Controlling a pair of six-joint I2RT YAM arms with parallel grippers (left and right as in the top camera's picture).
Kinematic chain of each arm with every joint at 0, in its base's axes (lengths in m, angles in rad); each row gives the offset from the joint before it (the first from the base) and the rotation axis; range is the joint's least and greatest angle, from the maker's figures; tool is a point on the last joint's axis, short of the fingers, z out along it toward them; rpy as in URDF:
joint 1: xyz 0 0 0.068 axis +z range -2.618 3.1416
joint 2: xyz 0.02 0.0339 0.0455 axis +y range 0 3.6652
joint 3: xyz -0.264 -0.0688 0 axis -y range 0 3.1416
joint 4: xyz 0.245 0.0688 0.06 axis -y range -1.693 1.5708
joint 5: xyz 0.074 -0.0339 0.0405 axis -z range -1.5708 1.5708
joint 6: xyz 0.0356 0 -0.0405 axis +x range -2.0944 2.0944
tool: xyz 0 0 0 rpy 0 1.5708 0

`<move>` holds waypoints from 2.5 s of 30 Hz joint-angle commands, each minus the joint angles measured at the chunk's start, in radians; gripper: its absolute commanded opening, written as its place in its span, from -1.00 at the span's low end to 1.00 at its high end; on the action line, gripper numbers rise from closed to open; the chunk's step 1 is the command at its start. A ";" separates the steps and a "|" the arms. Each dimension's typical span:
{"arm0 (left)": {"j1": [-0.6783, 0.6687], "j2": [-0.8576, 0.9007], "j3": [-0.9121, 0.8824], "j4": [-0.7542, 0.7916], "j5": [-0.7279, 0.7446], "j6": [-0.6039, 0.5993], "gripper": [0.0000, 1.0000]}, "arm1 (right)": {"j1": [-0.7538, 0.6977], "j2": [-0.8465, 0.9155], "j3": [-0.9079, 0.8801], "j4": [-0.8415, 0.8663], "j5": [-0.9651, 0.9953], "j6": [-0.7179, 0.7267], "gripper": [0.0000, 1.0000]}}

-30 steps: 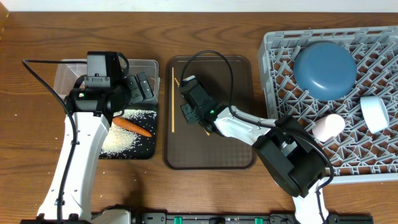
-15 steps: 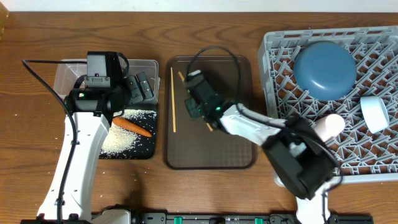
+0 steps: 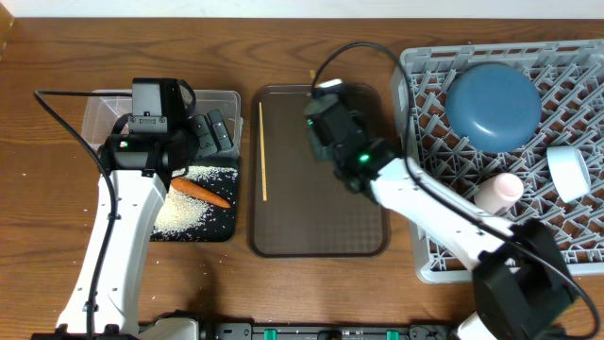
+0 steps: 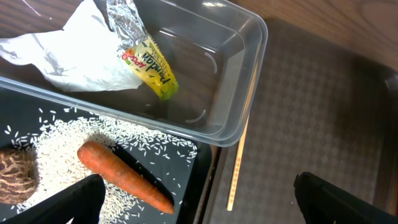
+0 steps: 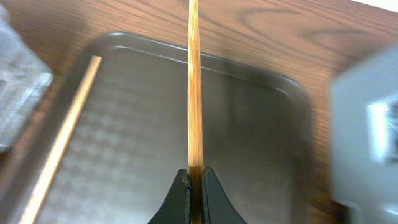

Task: Sort waste into correct bins and load items into the dishwasher rack
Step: 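Lift the chopstick and carry it right to the dish rack, then lower the chopstick into the rack's left edge and open the right gripper, then move the right gripper back left to the second chopstick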

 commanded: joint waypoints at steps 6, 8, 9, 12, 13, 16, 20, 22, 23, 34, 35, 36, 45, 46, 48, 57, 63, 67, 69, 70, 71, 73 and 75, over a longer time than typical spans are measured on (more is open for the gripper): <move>0.002 0.005 -0.006 -0.003 -0.005 0.004 0.96 | -0.184 -0.102 0.001 -0.168 -0.022 -0.021 -0.98; 0.002 0.005 -0.006 -0.003 -0.005 0.004 0.96 | -0.229 -0.101 0.001 -0.177 -0.097 -0.070 -0.98; 0.002 0.005 -0.006 -0.003 -0.005 0.004 0.96 | -0.250 -0.101 0.001 -0.182 -0.124 -0.082 -0.98; 0.002 0.005 -0.006 -0.003 -0.005 0.004 0.96 | -0.315 -0.101 0.001 -0.200 -0.153 -0.087 -0.98; 0.002 0.005 -0.006 -0.003 -0.005 0.004 0.95 | -0.335 -0.101 0.001 -0.203 -0.157 -0.097 -0.98; 0.002 0.005 -0.006 -0.003 -0.005 0.004 0.96 | -0.388 -0.100 0.000 -0.217 -0.159 -0.109 -0.98; 0.002 0.005 -0.006 -0.003 -0.005 0.004 0.96 | -0.441 -0.100 0.000 -0.247 -0.161 -0.113 -0.98; 0.002 0.005 -0.006 -0.003 -0.005 0.004 0.96 | -0.469 -0.100 0.000 -0.257 -0.162 -0.129 -0.98; 0.002 0.005 -0.006 -0.003 -0.005 0.004 0.96 | -0.481 -0.100 0.000 -0.261 -0.163 -0.135 -0.98; 0.002 0.005 -0.006 -0.003 -0.005 0.004 0.96 | -0.519 -0.071 -0.002 -0.269 -0.247 -0.158 -0.98; 0.002 0.005 -0.006 -0.003 -0.005 0.004 0.96 | -0.519 -0.061 -0.002 -0.267 -0.247 -0.161 -0.98; 0.002 0.005 -0.006 -0.003 -0.005 0.004 0.96 | -0.519 -0.050 -0.002 -0.266 -0.247 -0.161 -0.98; 0.002 0.005 -0.006 -0.003 -0.005 0.004 0.96 | -0.519 0.028 -0.002 -0.228 -0.247 -0.161 -0.98; 0.002 0.005 -0.006 -0.003 -0.005 0.004 0.96 | -0.519 0.028 -0.002 -0.225 -0.247 -0.161 -0.98; 0.002 0.005 -0.006 -0.003 -0.005 0.004 0.96 | -0.518 0.028 -0.002 -0.218 -0.247 -0.161 -0.97; 0.002 0.005 -0.006 -0.003 -0.005 0.004 0.96 | -0.518 0.027 -0.001 -0.208 -0.247 -0.161 -0.24; 0.002 0.005 -0.006 -0.003 -0.005 0.004 0.96 | -0.508 -0.038 0.043 -0.183 -0.270 -0.179 -0.29; 0.002 0.005 -0.006 -0.003 -0.005 0.004 0.96 | -0.480 -0.130 0.105 -0.151 -0.367 -0.171 -0.28; 0.002 0.005 -0.006 -0.003 -0.005 0.004 0.96 | -0.451 -0.174 0.120 -0.105 -0.394 -0.128 -0.30; 0.002 0.005 -0.006 -0.003 -0.005 0.004 0.96 | -0.431 -0.195 0.119 -0.073 -0.397 -0.097 -0.30; 0.002 0.005 -0.006 -0.003 -0.005 0.004 0.96 | -0.411 -0.206 0.119 -0.049 -0.397 -0.072 -0.30; 0.002 0.005 -0.006 -0.003 -0.005 0.004 0.96 | -0.362 -0.216 0.119 -0.002 -0.397 -0.029 -0.27; 0.002 0.005 -0.006 -0.003 -0.005 0.004 0.96 | -0.302 -0.206 0.119 0.038 -0.396 0.014 -0.24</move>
